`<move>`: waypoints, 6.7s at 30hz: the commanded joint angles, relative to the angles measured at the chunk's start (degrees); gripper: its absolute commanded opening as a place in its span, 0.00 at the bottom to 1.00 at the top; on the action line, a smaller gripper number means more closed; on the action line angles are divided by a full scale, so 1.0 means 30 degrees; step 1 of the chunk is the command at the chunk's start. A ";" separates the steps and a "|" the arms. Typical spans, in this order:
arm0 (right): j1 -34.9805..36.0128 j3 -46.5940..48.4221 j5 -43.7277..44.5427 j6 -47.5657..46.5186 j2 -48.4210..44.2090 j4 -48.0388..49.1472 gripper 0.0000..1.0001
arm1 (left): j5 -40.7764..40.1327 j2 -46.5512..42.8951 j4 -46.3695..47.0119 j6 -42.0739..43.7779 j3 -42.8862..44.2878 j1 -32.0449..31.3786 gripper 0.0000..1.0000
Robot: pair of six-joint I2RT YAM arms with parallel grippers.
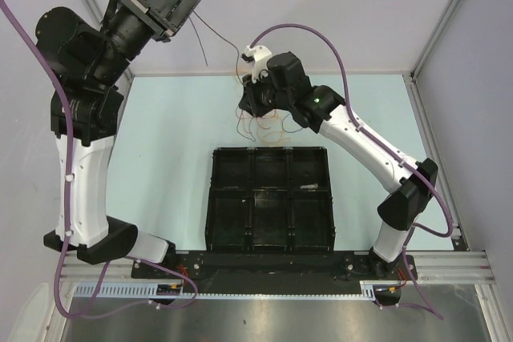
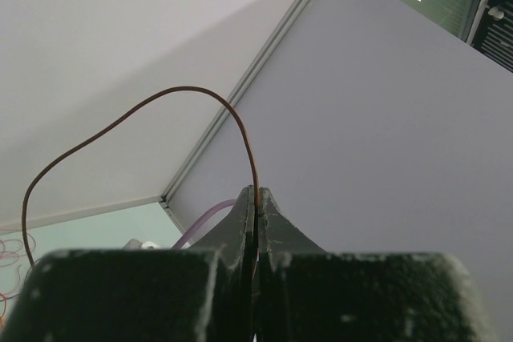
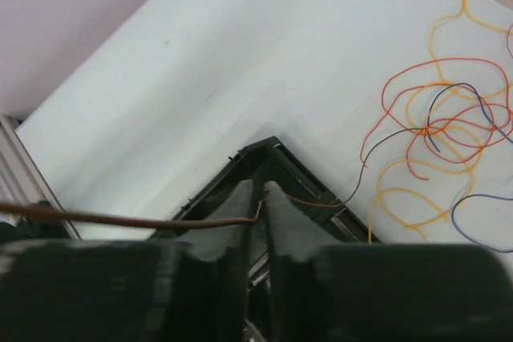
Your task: Untangle the cables
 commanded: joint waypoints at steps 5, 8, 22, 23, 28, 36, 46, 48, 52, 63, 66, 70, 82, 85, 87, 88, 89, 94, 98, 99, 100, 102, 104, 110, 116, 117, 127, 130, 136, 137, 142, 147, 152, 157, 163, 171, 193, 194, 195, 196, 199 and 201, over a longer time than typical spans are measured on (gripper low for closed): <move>0.0434 0.2492 0.1305 -0.0439 -0.0682 -0.1089 0.00 | -0.1050 -0.0751 -0.0605 -0.0027 -0.0096 0.0264 0.00; 0.0405 0.3603 0.1715 -0.0205 -0.1238 -0.1792 0.00 | -0.2806 -0.0868 -0.1863 0.0295 -0.0299 0.0381 0.00; -0.1265 1.0640 -0.3790 0.4773 -0.1678 -0.0332 0.00 | -0.5155 -0.4118 -0.4298 0.0793 -0.9870 0.0381 0.00; -0.1323 1.0377 -0.4024 0.5037 -0.1766 -0.0096 0.00 | -0.5125 -0.4295 -0.4385 0.0882 -1.0374 0.0352 0.00; -0.1529 0.9468 -0.4816 0.6299 -0.1942 0.0667 0.00 | -0.4950 -0.5378 -0.5820 0.1175 -1.3737 0.0381 0.00; -0.0885 0.6598 -0.5696 0.7266 -0.2324 0.1780 0.00 | -0.2550 -0.6786 -0.5032 0.1264 -1.9134 0.0264 0.00; 0.0112 0.5660 -0.6251 0.7735 -0.1445 0.2161 0.00 | 0.0468 -0.7343 -0.2073 0.1351 -2.1746 0.0059 0.00; 0.0141 0.5395 -0.6370 0.7998 -0.1386 0.2483 0.00 | 0.0994 -0.7285 -0.1664 0.1264 -2.1746 0.0059 0.00; 0.0200 0.5568 -0.6662 0.8379 -0.1269 0.2835 0.00 | 0.1264 -0.6905 -0.2098 0.1701 -1.9823 -0.0380 0.00; 0.0142 0.7387 -0.6780 0.8791 -0.0887 0.3334 0.00 | 0.0180 -0.6083 -0.4737 0.1995 -1.6207 -0.0527 0.00; 0.0053 0.6745 -0.6838 0.8615 -0.1063 0.3304 0.00 | 0.0557 -0.6317 -0.4157 0.1996 -1.7494 -0.0527 0.00; -0.0093 0.5572 -0.6897 0.8555 -0.1590 0.3538 0.00 | 0.1465 -0.6728 -0.2485 0.1324 -1.9867 -0.0527 0.00; -0.0298 0.3140 -0.7103 0.8409 -0.2059 0.3949 0.00 | 0.1585 -0.5527 -0.2130 0.1819 -2.1014 -0.0527 0.00; -0.0415 0.2671 -0.7102 0.8467 -0.2235 0.4095 0.00 | 0.1729 -0.5205 -0.2130 0.2053 -2.1247 -0.0527 0.00; -0.0445 0.2377 -0.7073 0.8468 -0.2294 0.4125 0.00 | 0.1760 -0.4943 -0.2101 0.2142 -2.1423 -0.0527 0.00; -0.0445 0.2289 -0.7073 0.8468 -0.2323 0.4125 0.00 | 0.1789 -0.4854 -0.2101 0.2258 -2.1453 -0.0527 0.00; -0.0474 0.2201 -0.7044 0.8439 -0.2294 0.4038 0.00 | 0.1789 -0.4795 -0.2101 0.2347 -2.1540 -0.0527 0.00; -0.0503 0.2054 -0.6548 0.8204 -0.2265 0.3306 0.00 | 0.1556 -0.4386 -0.2392 0.2727 -2.1658 -0.0527 0.18; -0.0825 0.2054 -0.6194 0.8116 -0.2060 0.1816 0.00 | 0.0561 -0.4034 -0.3680 0.3371 -2.1249 -0.0527 0.46; -0.0884 0.2083 -0.6223 0.8145 -0.2002 0.1520 0.00 | 0.0414 -0.4033 -0.3741 0.3460 -2.1248 -0.0527 0.50; -0.1000 0.2054 -0.6194 0.8058 -0.1972 0.1256 0.00 | 0.0180 -0.4033 -0.3800 0.3577 -2.1161 -0.0527 0.54; -0.1090 0.1879 -0.6194 0.7912 -0.2030 0.0698 0.00 | -0.0492 -0.4062 -0.4122 0.3723 -2.1102 -0.0527 0.63; -0.1090 0.1527 -0.6019 0.7677 -0.2235 0.0347 0.00 | -0.0933 -0.4004 -0.4617 0.3841 -2.0868 -0.0527 0.69; -0.1177 0.0735 -0.5258 0.7589 -0.2296 -0.0239 0.00 | -0.3393 -0.3681 -0.6344 0.4222 -1.9960 -0.0527 0.73; -0.1353 0.0794 -0.4203 0.7560 -0.1679 -0.1528 0.00 | -0.5182 -0.3476 -0.7519 0.4310 -1.9285 -0.0498 0.73; -0.1353 0.0823 -0.4057 0.7472 -0.1592 -0.1675 0.00 | -0.5300 -0.3476 -0.7579 0.4310 -1.9256 -0.0498 0.73; -0.1383 0.1205 -0.1098 0.6651 -0.0597 -0.4634 0.00 | -0.5214 -0.3330 -0.7551 0.4574 -1.9606 -0.0498 0.69; -0.1353 0.1146 -0.0862 0.6564 -0.0303 -0.4869 0.00 | -0.5213 -0.3271 -0.7463 0.4691 -1.9841 -0.0498 0.67; -0.1265 0.1409 0.0455 0.6241 0.0459 -0.5746 0.00 | -0.7871 -0.2774 -0.8017 0.5218 -1.9931 -0.0527 0.68; -0.1265 0.1409 0.0456 0.6154 0.0518 -0.5777 0.00 | -0.8343 -0.2599 -0.8135 0.5335 -1.9901 -0.0527 0.68; -0.1119 0.1672 0.0836 0.5715 0.0898 -0.6450 0.00 | -1.0393 -0.1196 -0.8662 0.5804 -1.9433 -0.0556 0.71; -0.0739 0.1643 0.1158 0.5217 0.1249 -0.7064 0.00 | -1.2974 0.0008 -0.9569 0.6245 -1.8788 -0.1084 0.73; -0.0562 0.2346 0.3029 0.4952 0.2098 -0.8906 0.00 | -1.4616 0.1094 -1.0479 0.6039 -1.8465 -0.1054 0.78; -0.0183 0.3196 0.3709 0.4456 0.3416 -1.0435 0.00 | -1.5289 0.1591 -1.1211 0.5864 -1.8027 -0.0616 0.82; 0.0697 0.4218 0.3795 0.4249 0.4383 -1.0931 0.00 | -1.5350 0.1417 -1.1330 0.5746 -1.8055 0.0321 0.86; 0.0815 0.5573 0.5790 0.4631 0.4771 -1.2872 0.00 | -1.6346 0.0890 -1.1535 0.6009 -1.8552 0.1435 0.96; 0.1547 0.6477 0.7516 0.5830 0.4530 -1.4651 0.00 | -1.2479 0.0333 -0.8838 0.6214 -1.7350 0.0704 0.92; 0.1547 0.6565 0.7691 0.6092 0.4677 -1.4974 0.00 | -1.2363 0.0304 -0.8781 0.6302 -1.7468 0.0646 0.92; 0.1576 0.6624 0.7983 0.6211 0.4795 -1.5238 0.00 | -1.1694 0.0216 -0.8694 0.6361 -1.7585 0.0616 0.91; 0.1605 0.6624 0.8218 0.6328 0.4883 -1.5763 0.00 | -1.1398 0.0128 -0.8316 0.6419 -1.7847 0.0558 0.91; 0.1489 0.6537 0.9068 0.6972 0.4651 -1.6470 0.00 | -1.0488 0.0010 -0.7756 0.6478 -1.8229 0.0119 0.91; 0.1372 0.5691 0.8895 0.6829 0.3628 -1.5687 0.00 | -1.0050 0.0156 -0.7580 0.6566 -1.8318 -0.0058 0.90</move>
